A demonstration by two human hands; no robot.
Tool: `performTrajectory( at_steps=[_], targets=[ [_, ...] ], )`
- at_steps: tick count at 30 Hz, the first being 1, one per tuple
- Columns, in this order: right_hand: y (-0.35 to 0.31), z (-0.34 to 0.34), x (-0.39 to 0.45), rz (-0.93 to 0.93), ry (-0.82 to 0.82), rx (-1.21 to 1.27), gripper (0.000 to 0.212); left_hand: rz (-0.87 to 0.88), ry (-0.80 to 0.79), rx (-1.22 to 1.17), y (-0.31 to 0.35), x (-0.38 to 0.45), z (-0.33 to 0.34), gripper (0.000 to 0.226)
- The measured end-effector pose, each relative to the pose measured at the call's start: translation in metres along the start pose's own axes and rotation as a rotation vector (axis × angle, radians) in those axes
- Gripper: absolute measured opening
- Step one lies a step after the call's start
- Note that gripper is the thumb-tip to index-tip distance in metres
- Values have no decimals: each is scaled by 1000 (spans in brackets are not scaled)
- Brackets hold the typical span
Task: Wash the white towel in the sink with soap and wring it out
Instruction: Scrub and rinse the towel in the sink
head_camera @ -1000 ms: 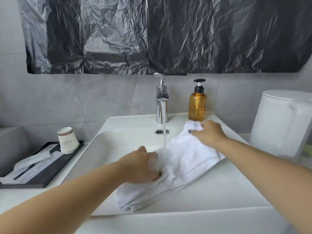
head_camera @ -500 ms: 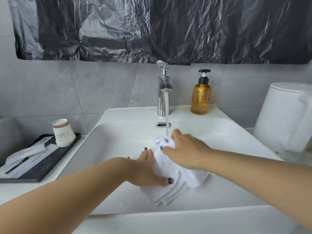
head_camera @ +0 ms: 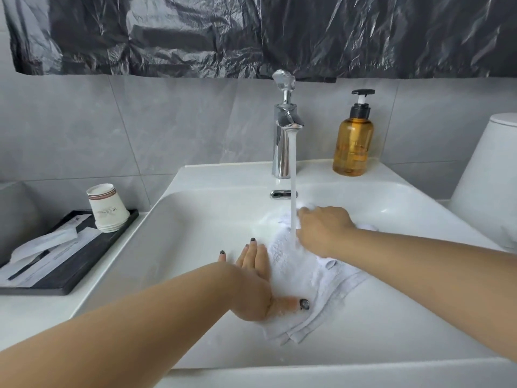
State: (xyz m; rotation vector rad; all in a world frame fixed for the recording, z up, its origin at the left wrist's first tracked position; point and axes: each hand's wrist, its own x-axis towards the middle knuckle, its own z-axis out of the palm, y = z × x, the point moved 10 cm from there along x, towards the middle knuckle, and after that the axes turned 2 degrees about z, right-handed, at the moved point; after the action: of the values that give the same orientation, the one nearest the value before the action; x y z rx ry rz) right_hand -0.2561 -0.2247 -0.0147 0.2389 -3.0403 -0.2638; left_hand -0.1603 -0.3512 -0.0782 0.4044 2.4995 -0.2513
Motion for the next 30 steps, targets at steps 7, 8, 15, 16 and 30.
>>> performTrajectory(
  at_steps=[7, 8, 15, 16, 30],
  targets=[
    [-26, -31, -60, -147, 8, 224, 25, -9, -23, 98, 4, -6, -5, 94],
    [-35, -27, -67, -187, 23, 211, 21, -13, -27, 133, 4, -5, -5, 88],
    [-32, -10, -34, -137, 98, 147, 29, -25, -1, 6, 1, 3, 0, 111],
    [-27, -8, -21, -109, 110, 141, 27, -30, 12, -1, 1, 2, -1, 111],
    [-29, -4, -46, -153, 26, 150, 24, -52, 2, 64, 2, 0, -4, 96]
  ],
)
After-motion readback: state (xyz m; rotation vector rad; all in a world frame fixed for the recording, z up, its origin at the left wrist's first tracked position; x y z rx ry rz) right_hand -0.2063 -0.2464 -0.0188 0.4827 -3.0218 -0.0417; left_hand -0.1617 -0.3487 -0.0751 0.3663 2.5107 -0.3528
